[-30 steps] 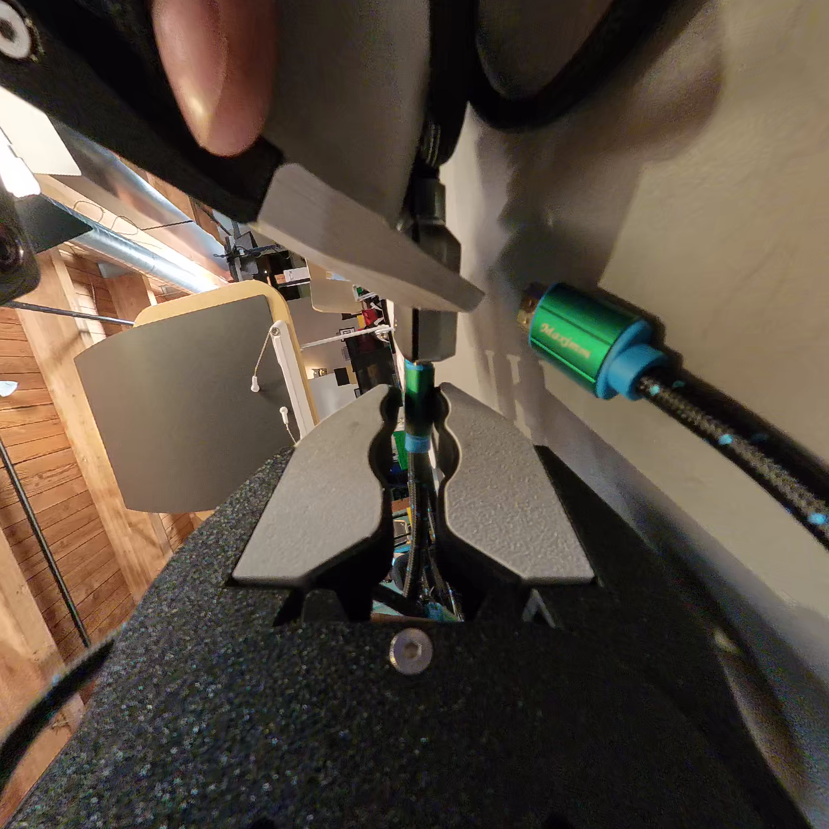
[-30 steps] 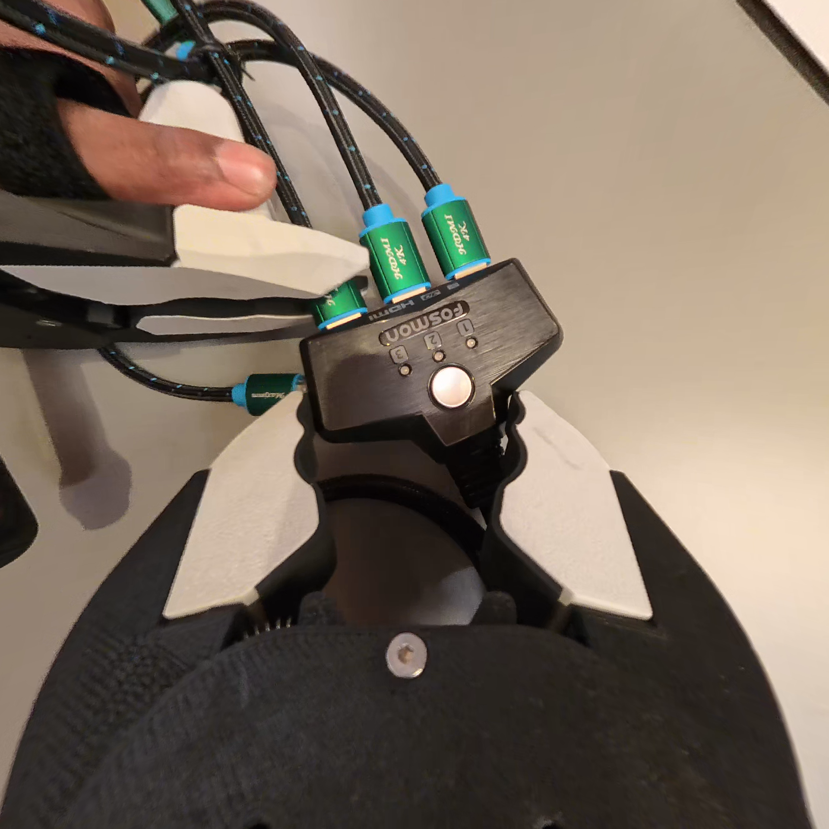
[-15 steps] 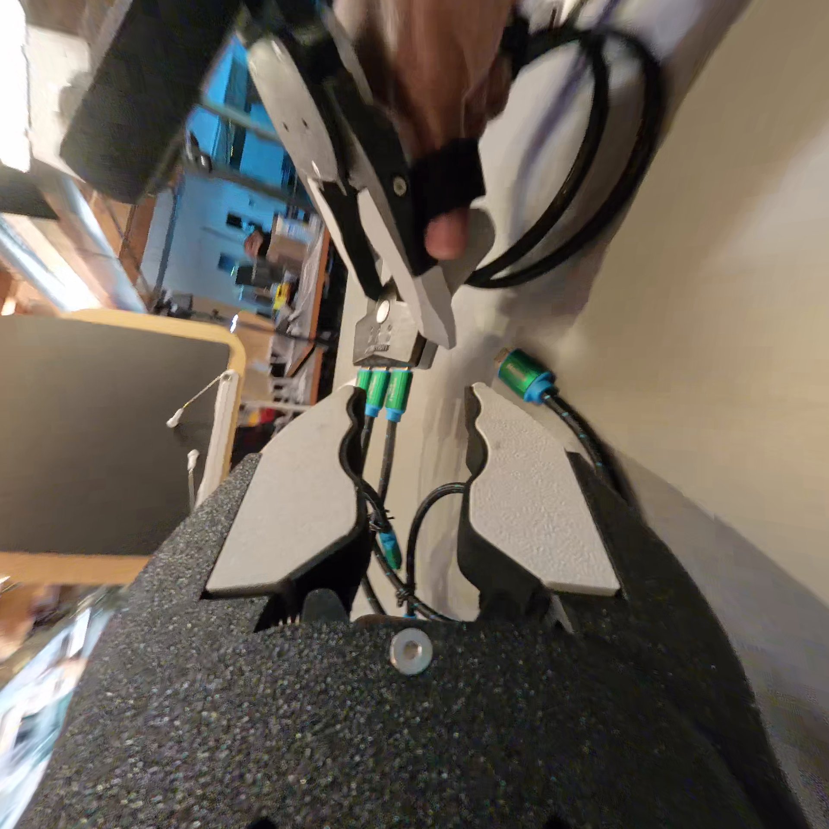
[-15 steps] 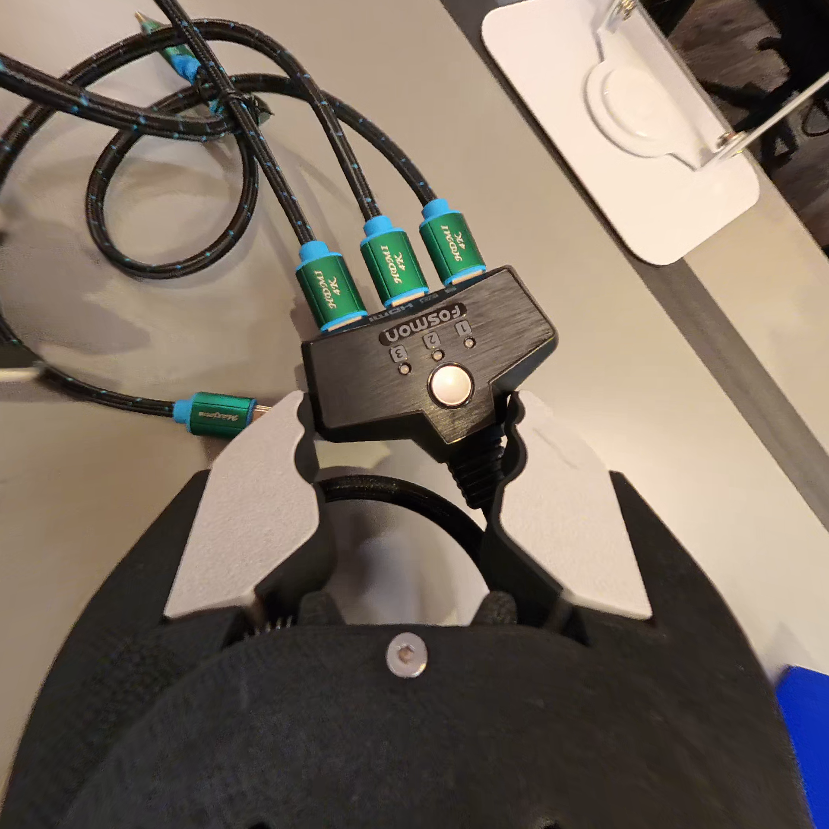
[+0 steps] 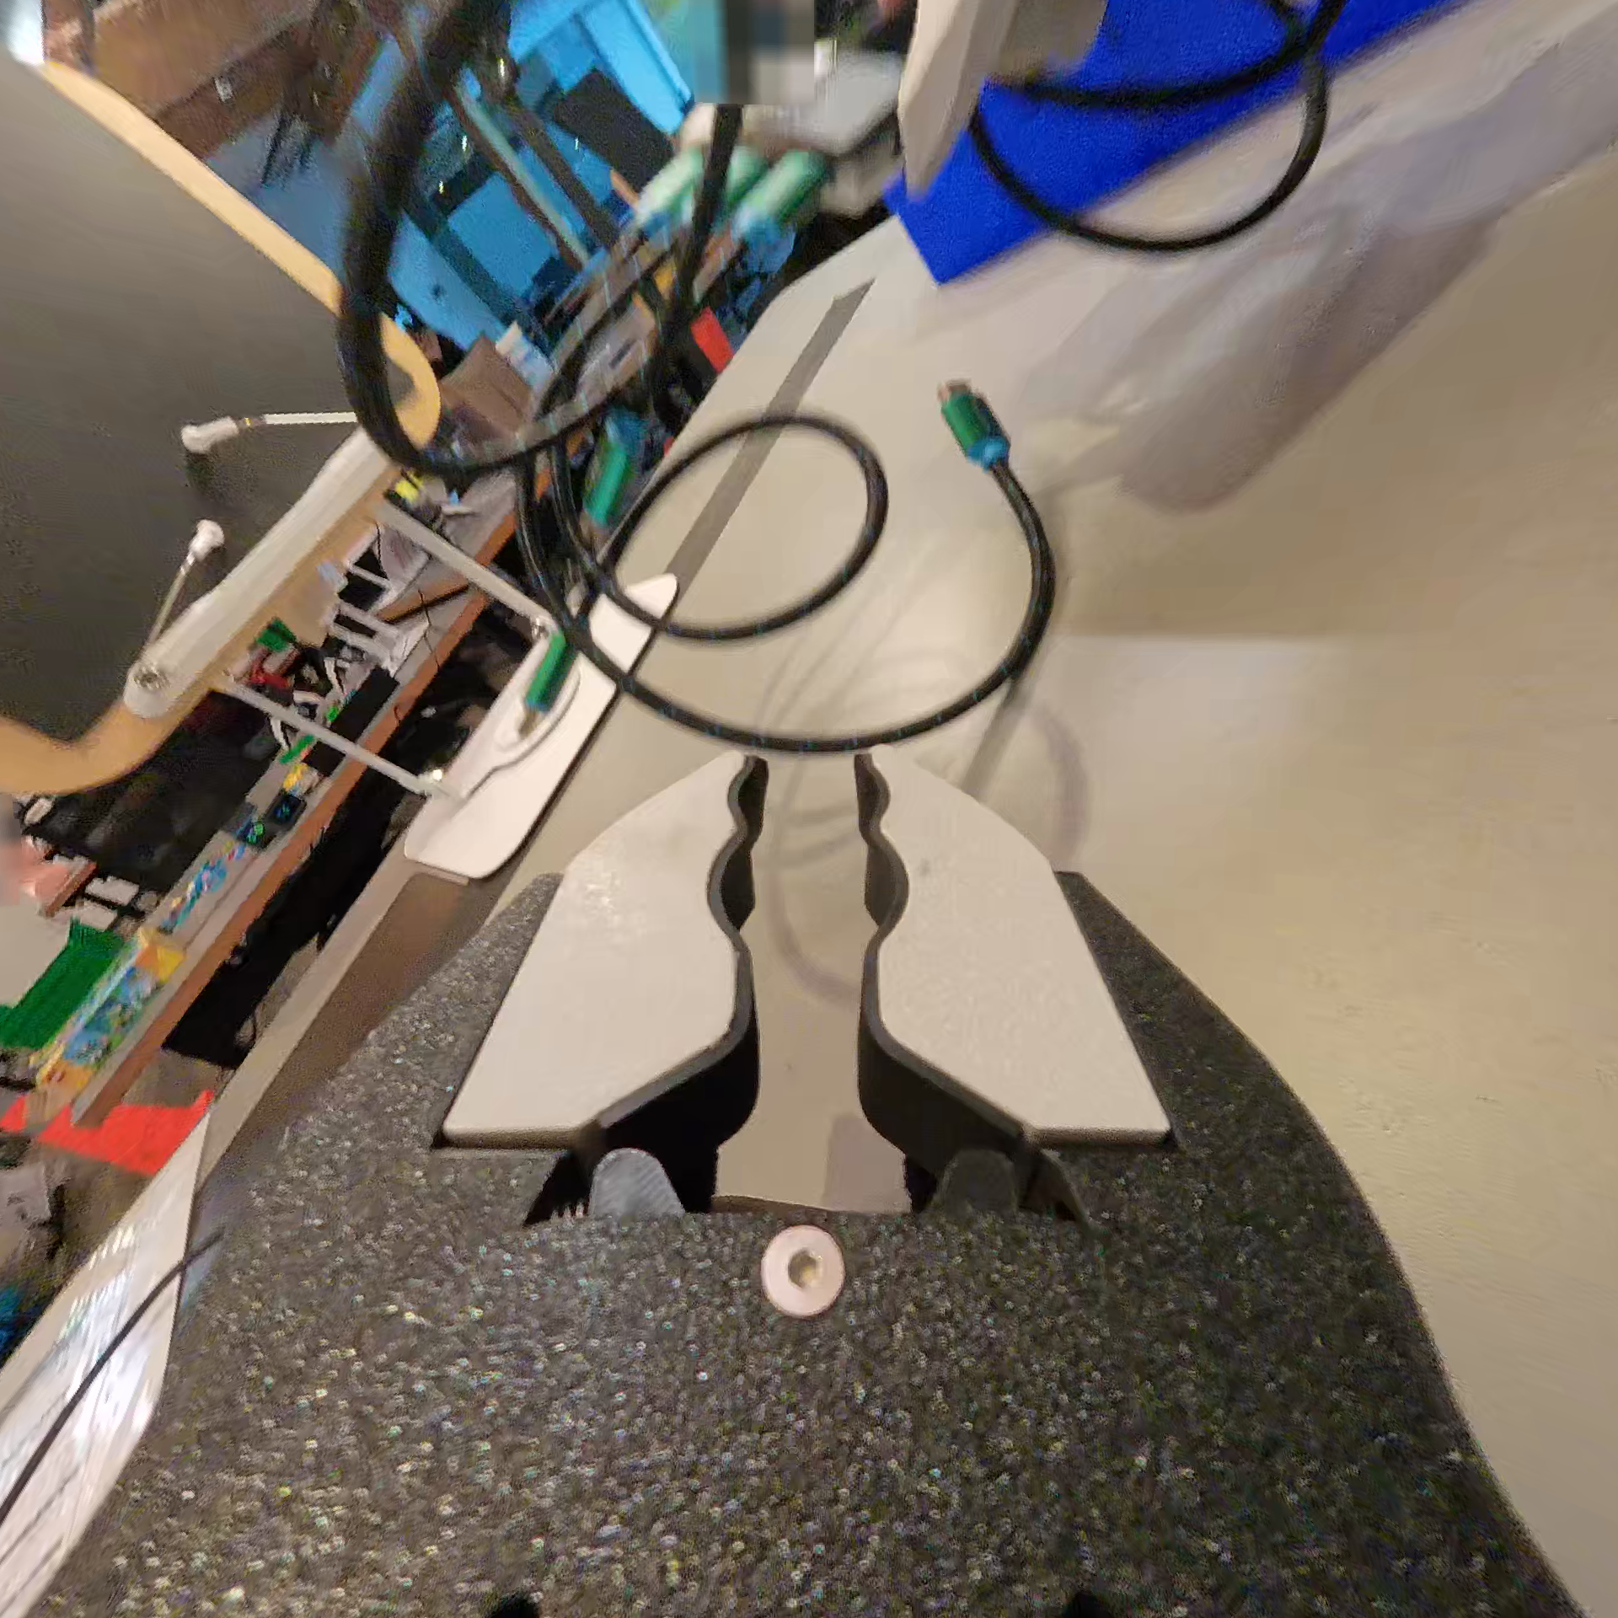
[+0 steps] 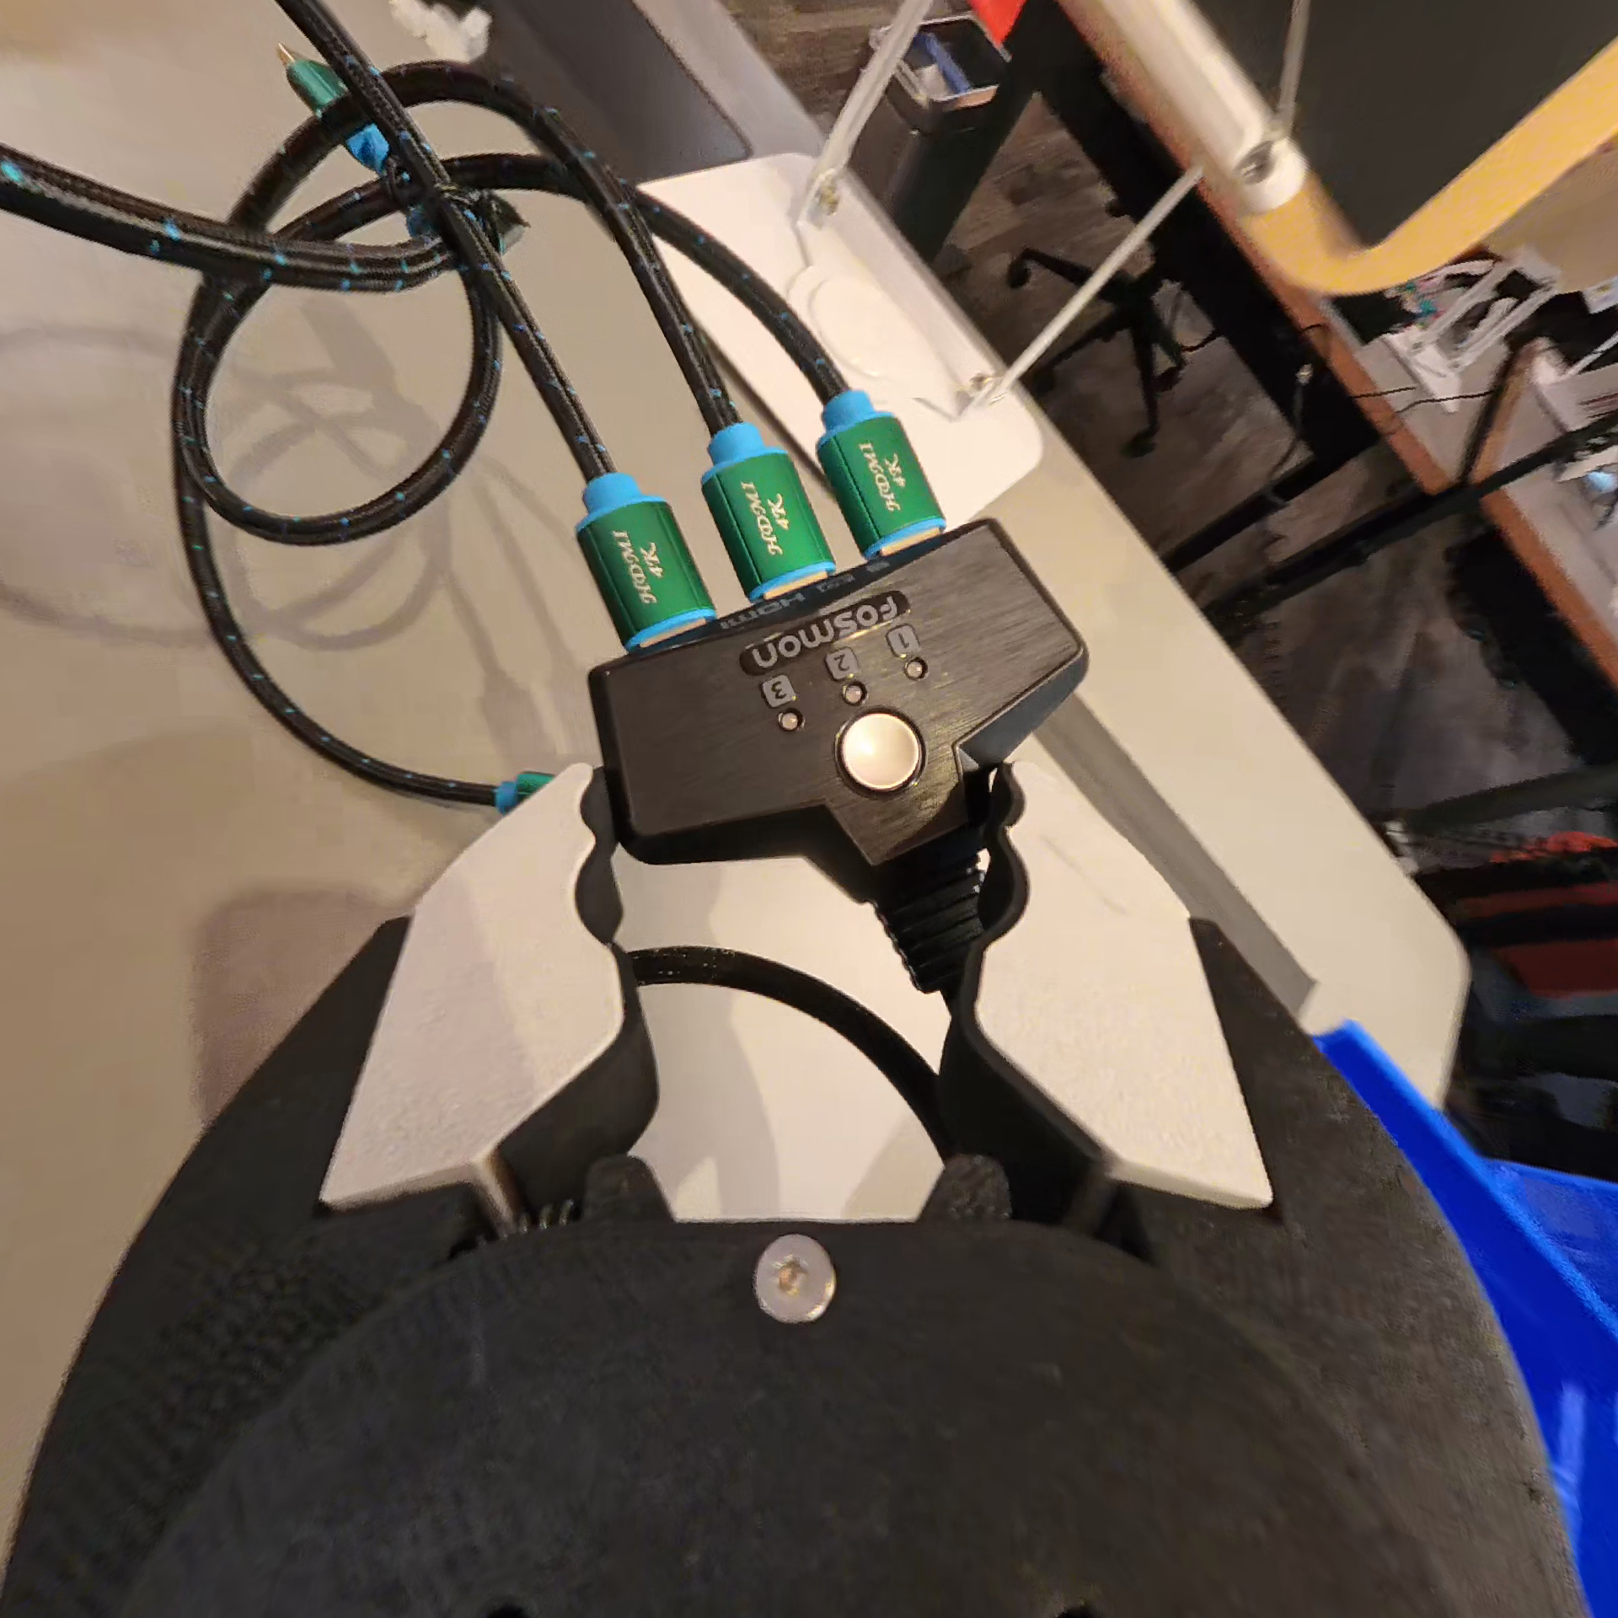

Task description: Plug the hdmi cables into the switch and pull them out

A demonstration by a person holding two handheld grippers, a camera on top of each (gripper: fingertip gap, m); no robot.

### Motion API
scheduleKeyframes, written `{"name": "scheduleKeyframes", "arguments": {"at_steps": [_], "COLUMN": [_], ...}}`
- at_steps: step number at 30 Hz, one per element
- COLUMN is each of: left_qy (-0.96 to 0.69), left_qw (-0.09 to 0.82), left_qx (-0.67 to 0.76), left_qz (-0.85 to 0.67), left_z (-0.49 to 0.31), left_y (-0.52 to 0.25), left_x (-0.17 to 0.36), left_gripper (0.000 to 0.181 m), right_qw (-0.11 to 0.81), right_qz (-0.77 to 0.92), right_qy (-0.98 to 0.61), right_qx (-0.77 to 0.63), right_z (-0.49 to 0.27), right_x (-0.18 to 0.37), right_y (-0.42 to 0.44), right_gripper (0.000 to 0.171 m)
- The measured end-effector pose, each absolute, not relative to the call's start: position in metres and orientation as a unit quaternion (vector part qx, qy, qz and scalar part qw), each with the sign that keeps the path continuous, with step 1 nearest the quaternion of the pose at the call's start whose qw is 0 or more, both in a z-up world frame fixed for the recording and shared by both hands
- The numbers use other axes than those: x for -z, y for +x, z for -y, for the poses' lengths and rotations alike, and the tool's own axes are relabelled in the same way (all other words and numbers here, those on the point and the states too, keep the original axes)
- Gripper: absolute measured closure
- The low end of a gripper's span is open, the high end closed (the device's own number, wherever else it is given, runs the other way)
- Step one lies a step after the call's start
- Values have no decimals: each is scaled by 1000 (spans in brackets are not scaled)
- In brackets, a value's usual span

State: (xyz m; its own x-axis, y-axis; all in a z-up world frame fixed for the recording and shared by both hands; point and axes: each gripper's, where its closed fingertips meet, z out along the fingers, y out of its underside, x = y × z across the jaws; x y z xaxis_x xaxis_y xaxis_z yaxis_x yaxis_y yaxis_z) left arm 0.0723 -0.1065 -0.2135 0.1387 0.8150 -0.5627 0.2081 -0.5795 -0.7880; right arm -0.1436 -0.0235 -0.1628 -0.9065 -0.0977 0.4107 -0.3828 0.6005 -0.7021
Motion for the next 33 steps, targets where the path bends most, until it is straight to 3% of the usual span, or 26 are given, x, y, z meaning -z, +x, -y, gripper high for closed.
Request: {"name": "scheduleKeyframes", "arguments": {"at_steps": [11, 17, 21, 26, 33], "left_qy": [-724, -734, -744, -748, -753], "left_qw": [221, 214, 208, 199, 188], "left_qx": [-518, -510, -503, -505, -504], "left_qz": [398, 394, 386, 382, 379], "left_z": [115, 110, 104, 103, 103], "left_y": [67, 65, 64, 63, 63], "left_x": [240, 245, 251, 253, 256], "left_gripper": [160, 161, 160, 161, 161], "right_qw": [308, 357, 326, 245, 204], "right_qz": [829, 797, 788, 801, 863], "right_qy": [54, -70, -167, -274, -270], "right_qx": [-463, -482, -495, -473, -375], "right_z": [-62, -150, -196, -228, -220], "right_x": [16, -19, 9, 93, 184], "right_y": [-212, -298, -352, -400, -408], "right_gripper": [90, 89, 89, 89, 89]}}
